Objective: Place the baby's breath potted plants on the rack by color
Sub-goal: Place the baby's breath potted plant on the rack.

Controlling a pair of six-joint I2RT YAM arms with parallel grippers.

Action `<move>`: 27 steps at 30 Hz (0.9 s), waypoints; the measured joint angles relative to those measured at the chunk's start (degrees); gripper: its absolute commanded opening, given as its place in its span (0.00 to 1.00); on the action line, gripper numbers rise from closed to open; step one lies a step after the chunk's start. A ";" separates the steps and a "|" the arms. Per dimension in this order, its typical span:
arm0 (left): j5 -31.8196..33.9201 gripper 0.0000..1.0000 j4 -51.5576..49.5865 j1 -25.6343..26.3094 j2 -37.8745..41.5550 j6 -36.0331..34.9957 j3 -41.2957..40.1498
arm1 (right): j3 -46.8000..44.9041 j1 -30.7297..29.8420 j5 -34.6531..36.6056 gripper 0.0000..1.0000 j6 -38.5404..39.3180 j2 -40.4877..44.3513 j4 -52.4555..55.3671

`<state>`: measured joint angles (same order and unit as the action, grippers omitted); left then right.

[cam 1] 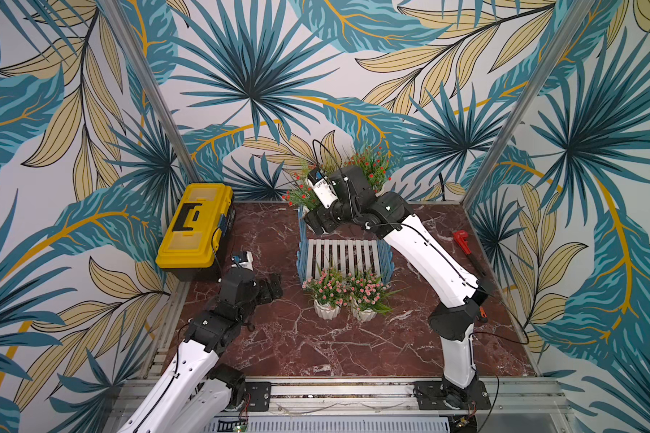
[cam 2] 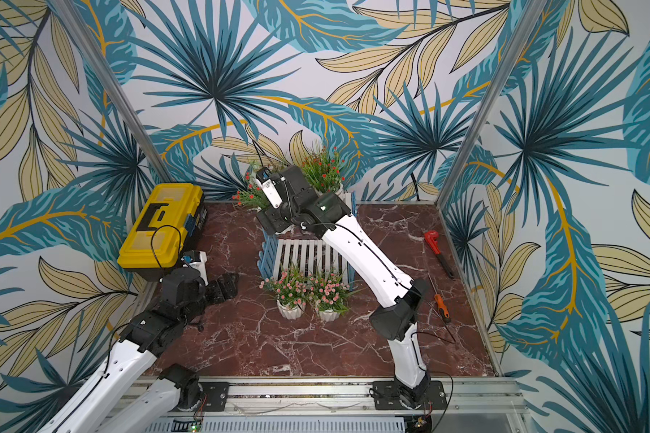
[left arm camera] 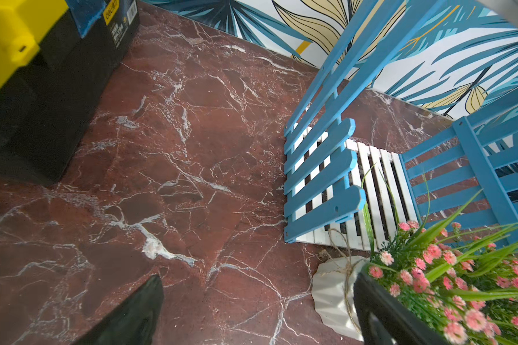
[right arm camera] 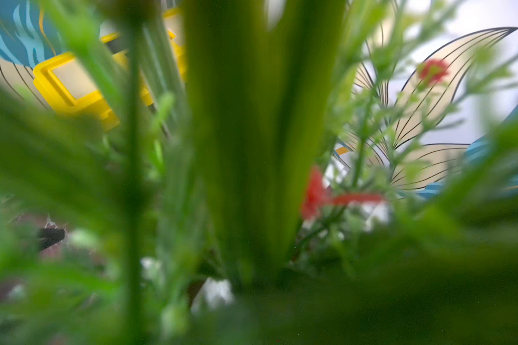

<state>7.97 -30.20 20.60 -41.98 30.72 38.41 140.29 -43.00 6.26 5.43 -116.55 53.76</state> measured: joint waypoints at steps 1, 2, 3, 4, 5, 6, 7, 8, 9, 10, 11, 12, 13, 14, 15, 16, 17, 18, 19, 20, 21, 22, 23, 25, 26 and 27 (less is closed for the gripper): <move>0.02 0.99 0.35 0.00 -0.11 0.00 -0.07 | 0.20 0.55 -0.37 0.02 -0.04 -0.04 0.04; 0.11 0.99 0.74 0.00 -0.42 0.00 -0.07 | 0.37 1.20 -0.61 0.02 -0.07 -0.07 0.17; 0.15 0.99 1.22 0.00 -0.81 0.00 -0.07 | 0.66 1.84 -0.79 0.02 -0.07 -0.15 0.24; 0.17 0.99 1.60 0.00 -1.20 0.00 -0.07 | 1.03 2.25 -0.79 0.02 -0.09 -0.26 0.24; 0.15 0.99 1.95 0.00 -1.70 0.00 -0.07 | 1.88 2.69 -0.79 0.02 -0.11 -0.72 0.35; 0.15 0.99 2.21 0.00 -2.14 -0.02 -0.07 | 2.78 2.91 -0.79 0.02 -0.22 -1.20 0.39; 0.15 1.00 2.40 0.00 -2.67 -0.02 -0.07 | 4.46 3.08 -0.83 0.02 -0.28 -2.21 0.66; 0.17 0.99 2.47 0.00 -3.10 -0.04 -0.07 | 6.25 3.13 -1.03 0.02 -0.46 -3.43 0.72; 0.17 0.99 2.51 0.00 -3.45 -0.04 -0.07 | 7.72 3.17 -1.25 0.03 -0.50 -4.50 0.72; 0.24 0.99 2.56 0.00 -3.76 -0.09 -0.07 | 8.98 3.17 -1.49 0.03 -0.59 -5.60 0.66; 0.42 0.99 2.60 0.00 -4.00 -0.17 -0.07 | 9.77 3.15 -1.66 0.03 -0.66 -6.49 0.59; 0.61 0.99 2.60 0.00 -4.17 -0.22 -0.07 | 10.14 3.15 -1.66 0.03 -0.66 -7.15 0.50; 0.81 0.99 2.60 0.00 -4.31 -0.24 -0.07 | 10.27 3.15 -1.64 0.03 -0.66 -7.67 0.44; 0.98 0.99 2.60 0.00 -4.39 -0.26 -0.07 | 10.27 3.15 -1.55 0.03 -0.66 -8.17 0.39; 1.05 0.99 2.62 0.00 -4.39 -0.24 -0.07 | 10.27 3.15 -1.46 0.03 -0.66 -8.48 0.33; 1.11 0.99 2.71 0.00 -4.39 -0.26 -0.07 | 10.27 3.15 -1.36 0.03 -0.66 -8.83 0.28; 1.20 0.99 2.89 0.00 -4.39 -0.24 -0.07 | 10.27 3.17 -1.18 0.03 -0.66 -9.01 0.17; 1.22 0.99 3.02 0.00 -4.39 -0.24 -0.07 | 10.27 3.17 -1.03 0.03 -0.66 -9.05 0.07; 1.22 0.99 3.21 0.00 -4.39 -0.24 -0.07 | 10.27 3.17 -0.81 0.03 -0.63 -9.05 -0.11; 1.22 0.99 3.45 0.00 -4.39 -0.24 -0.07 | 10.27 3.17 -0.48 0.03 -0.61 -9.05 -0.46; 1.22 1.00 3.61 0.00 -4.39 -0.24 -0.07 | 10.38 3.15 -0.28 0.03 -0.59 -9.05 -0.81; 1.22 1.00 3.78 0.00 -4.39 -0.24 -0.07 | 10.40 3.15 0.00 0.03 -0.48 -9.05 -1.27; 1.22 0.99 3.89 0.00 -4.39 -0.24 -0.07 | 10.43 3.15 0.37 0.03 -0.44 -9.07 -1.62; 1.20 1.00 3.98 0.00 -4.39 -0.24 -0.07 | 10.47 3.17 1.03 0.03 -0.31 -9.16 -2.05; 1.20 0.99 4.07 0.00 -4.44 -0.26 -0.07 | 10.58 3.19 1.29 0.03 -0.24 -9.31 -2.40; 1.20 0.99 4.15 0.00 -4.48 -0.26 -0.07 | 10.78 3.28 1.46 0.03 -0.24 -9.53 -2.64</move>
<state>9.17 -26.04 20.60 -46.46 30.46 38.35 151.06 -39.72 7.73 5.19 -126.08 51.11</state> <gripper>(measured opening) 0.995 0.935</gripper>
